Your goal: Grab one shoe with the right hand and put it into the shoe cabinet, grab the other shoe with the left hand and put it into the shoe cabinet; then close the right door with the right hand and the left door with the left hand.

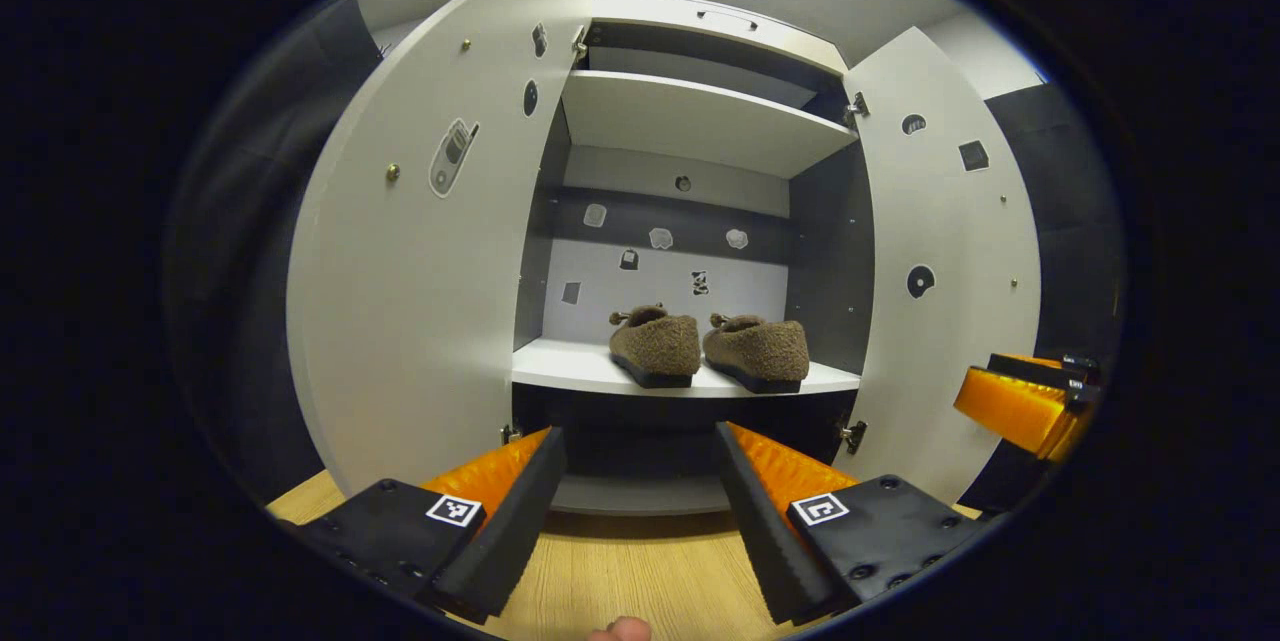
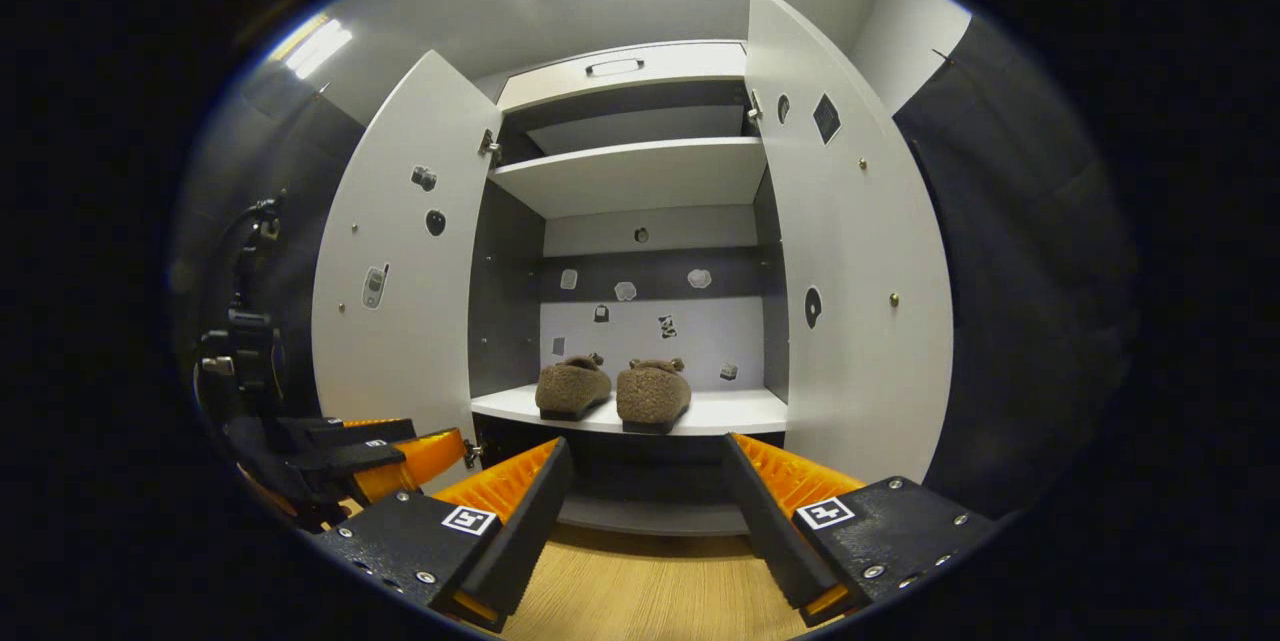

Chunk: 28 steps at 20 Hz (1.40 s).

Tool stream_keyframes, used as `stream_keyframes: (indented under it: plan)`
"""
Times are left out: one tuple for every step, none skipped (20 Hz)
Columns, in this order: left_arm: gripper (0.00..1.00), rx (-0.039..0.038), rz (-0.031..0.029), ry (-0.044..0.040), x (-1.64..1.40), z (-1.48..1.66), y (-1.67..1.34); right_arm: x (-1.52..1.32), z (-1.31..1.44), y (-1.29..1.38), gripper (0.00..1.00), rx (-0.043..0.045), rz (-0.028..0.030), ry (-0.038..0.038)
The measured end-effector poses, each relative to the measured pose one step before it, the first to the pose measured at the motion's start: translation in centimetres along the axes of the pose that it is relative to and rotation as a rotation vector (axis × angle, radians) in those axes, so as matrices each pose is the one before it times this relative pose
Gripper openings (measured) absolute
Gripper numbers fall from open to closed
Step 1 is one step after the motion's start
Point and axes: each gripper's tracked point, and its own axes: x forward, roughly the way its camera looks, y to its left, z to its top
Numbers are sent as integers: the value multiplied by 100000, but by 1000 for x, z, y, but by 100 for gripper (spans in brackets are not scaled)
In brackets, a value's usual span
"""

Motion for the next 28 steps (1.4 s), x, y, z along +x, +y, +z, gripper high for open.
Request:
stream_keyframes:
  plan:
    - [97, -579, -300, -164, -186, -19, -137, -454, 549, -436, 93, 585, -357, -16]
    - [96, -953, -692, 256, -179, -215, -268, -543, 502, -481, 93, 679, -54, -65]
    - [97, -837, -683, 563, -151, -172, -287, -521, 876, -647, 93, 479, -219, -767]
    - [97, -425, -408, 471, 51, -178, -141, -580, 829, -836, 93, 28, -674, -637]
    - [97, -337, -173, 219, -53, -70, -110, -636, 811, -1104, 93, -423, -1502, -373]
    - [97, -461, -197, 156, -52, -176, -4, -623, 799, -1317, 93, -1130, -2198, -517]
    - [97, -789, -873, 58, -5, -18, -189, -483, 944, -1571, 93, -1613, -2629, -888]
    - [97, -916, -409, 111, 39, -64, -191, -328, 919, -1701, 93, -1987, -3182, -903]
    - [97, -412, -71, 65, 35, -8, -23, -235, 909, -1768, 93, -1986, -3369, -675]
    - [97, 269, -64, -38, -149, 54, -6, -72, 1017, -1770, 93, -1406, -3315, -729]
    - [97, 782, 273, -237, 8, 124, 97, -114, 919, -1856, 93, -579, -3565, -726]
    - [97, 773, -53, -341, -87, 77, -48, 236, 761, -1639, 93, 91, -2977, -423]
    - [97, 571, -39, -514, -35, 146, 27, 342, 661, -1545, 93, 364, -2794, 8]
    - [97, 349, 149, -288, -122, 94, 127, 506, 476, -1481, 93, 321, -2653, 19]
    - [97, 209, 165, -58, -144, -45, 24, 665, 306, -1379, 93, -260, -1929, -224]
    - [97, 122, 446, 9, -133, 25, 152, 866, 75, -1125, 93, -630, -1741, 131]
    - [97, -44, 433, 185, -141, -49, 156, 952, -179, -1243, 93, -848, -1684, 730]
    - [97, -88, 238, 352, -61, -121, 25, 896, -405, -880, 93, -893, -1317, 1268]
    - [97, 145, 171, 152, -115, -44, 161, 1038, -303, -560, 98, -582, -385, 715]
    - [97, 537, 370, 164, -83, -7, 208, 808, -250, -113, 98, 91, 138, 245]
    - [97, 703, 427, -107, -80, 46, 150, 1120, -245, -15, 93, 204, 344, 477]
    - [97, 531, 460, -489, -40, 86, 217, 971, -438, 24, 93, -150, -37, 1251]
    - [97, 309, 378, -353, 13, 56, 125, 644, -233, 108, 99, -53, 264, 275]
    - [97, 130, 150, -79, -63, -20, 173, 405, -29, 22, 93, -166, -1038, -465]
    - [97, -8, 104, -100, -72, -17, 153, 334, 280, -273, 92, -742, -1538, -1286]
    - [97, 85, 239, 241, -7, -104, 84, 123, 298, 173, 92, -842, -450, -1181]
    - [97, 20, 3, 356, 108, -140, 175, -229, 207, 484, 91, -818, 581, -1171]
    - [97, 15, 29, 151, 55, -92, -29, -327, 28, 500, 91, -577, 88, -758]
